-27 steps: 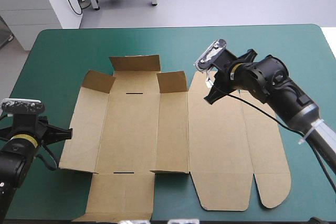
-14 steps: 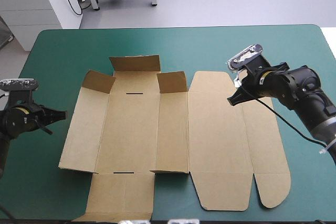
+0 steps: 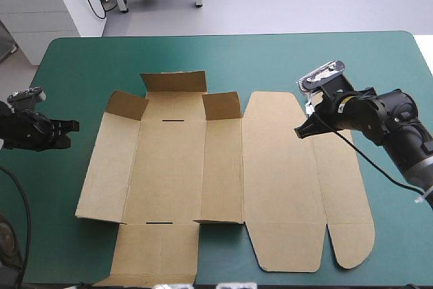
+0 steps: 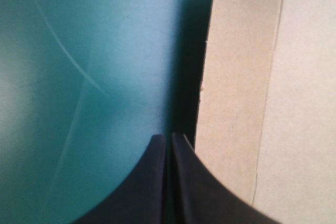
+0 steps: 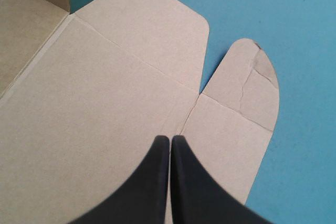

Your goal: Fold the box

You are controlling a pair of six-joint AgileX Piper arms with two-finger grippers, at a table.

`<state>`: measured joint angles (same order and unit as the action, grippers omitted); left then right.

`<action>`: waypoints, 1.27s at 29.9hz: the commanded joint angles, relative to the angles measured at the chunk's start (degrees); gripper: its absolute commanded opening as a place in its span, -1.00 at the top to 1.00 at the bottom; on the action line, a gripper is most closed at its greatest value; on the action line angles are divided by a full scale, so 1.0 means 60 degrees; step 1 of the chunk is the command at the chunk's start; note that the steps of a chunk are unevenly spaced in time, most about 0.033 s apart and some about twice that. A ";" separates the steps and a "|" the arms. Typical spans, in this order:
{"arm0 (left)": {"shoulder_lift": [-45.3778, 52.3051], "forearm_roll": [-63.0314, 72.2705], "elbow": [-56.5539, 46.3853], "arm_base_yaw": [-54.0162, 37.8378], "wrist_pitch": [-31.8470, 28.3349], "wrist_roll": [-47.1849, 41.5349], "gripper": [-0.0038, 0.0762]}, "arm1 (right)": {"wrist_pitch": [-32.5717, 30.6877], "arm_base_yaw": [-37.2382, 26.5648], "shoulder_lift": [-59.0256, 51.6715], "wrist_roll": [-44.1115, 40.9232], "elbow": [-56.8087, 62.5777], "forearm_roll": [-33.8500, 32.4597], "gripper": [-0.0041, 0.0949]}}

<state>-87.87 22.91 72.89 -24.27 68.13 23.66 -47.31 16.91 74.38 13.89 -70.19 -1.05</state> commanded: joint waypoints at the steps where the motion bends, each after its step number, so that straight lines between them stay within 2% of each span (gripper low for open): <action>1: -0.0190 0.0900 0.0445 -0.0240 0.1005 0.0254 0.86 | 0.0599 -0.0064 -0.0315 -0.0286 -0.0034 -0.0038 0.96; 18: -0.0203 0.0636 -0.1577 -0.0264 0.1023 0.0141 0.87 | 0.0569 -0.0064 -0.0315 -0.0353 0.0038 -0.0178 0.96; 25: 0.0145 0.0598 -0.1713 -0.0264 0.1023 -0.0010 0.84 | 0.0569 -0.0064 -0.0315 -0.0353 0.0038 -0.0178 0.96; 27: 0.0241 0.0598 -0.1713 -0.0264 0.1023 -0.0010 0.72 | 0.0569 -0.0064 -0.0315 -0.0353 0.0038 -0.0178 0.96; 29: 0.0273 0.0598 -0.1713 -0.0264 0.1023 -0.0010 0.53 | 0.0569 -0.0064 -0.0315 -0.0353 0.0038 -0.0178 0.96; 35: 0.0444 0.0598 -0.1713 -0.0264 0.1023 -0.0372 -0.32 | 0.0569 -0.0064 -0.0315 -0.0312 0.0038 -0.0221 0.96; 38: 0.0529 0.0598 -0.1713 -0.0264 0.1023 -0.0837 -0.40 | 0.0569 -0.0064 -0.0315 -0.0271 0.0038 -0.0245 0.96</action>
<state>-87.35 24.88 61.39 -25.68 69.22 21.05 -46.60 16.91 74.20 11.79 -68.44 -1.93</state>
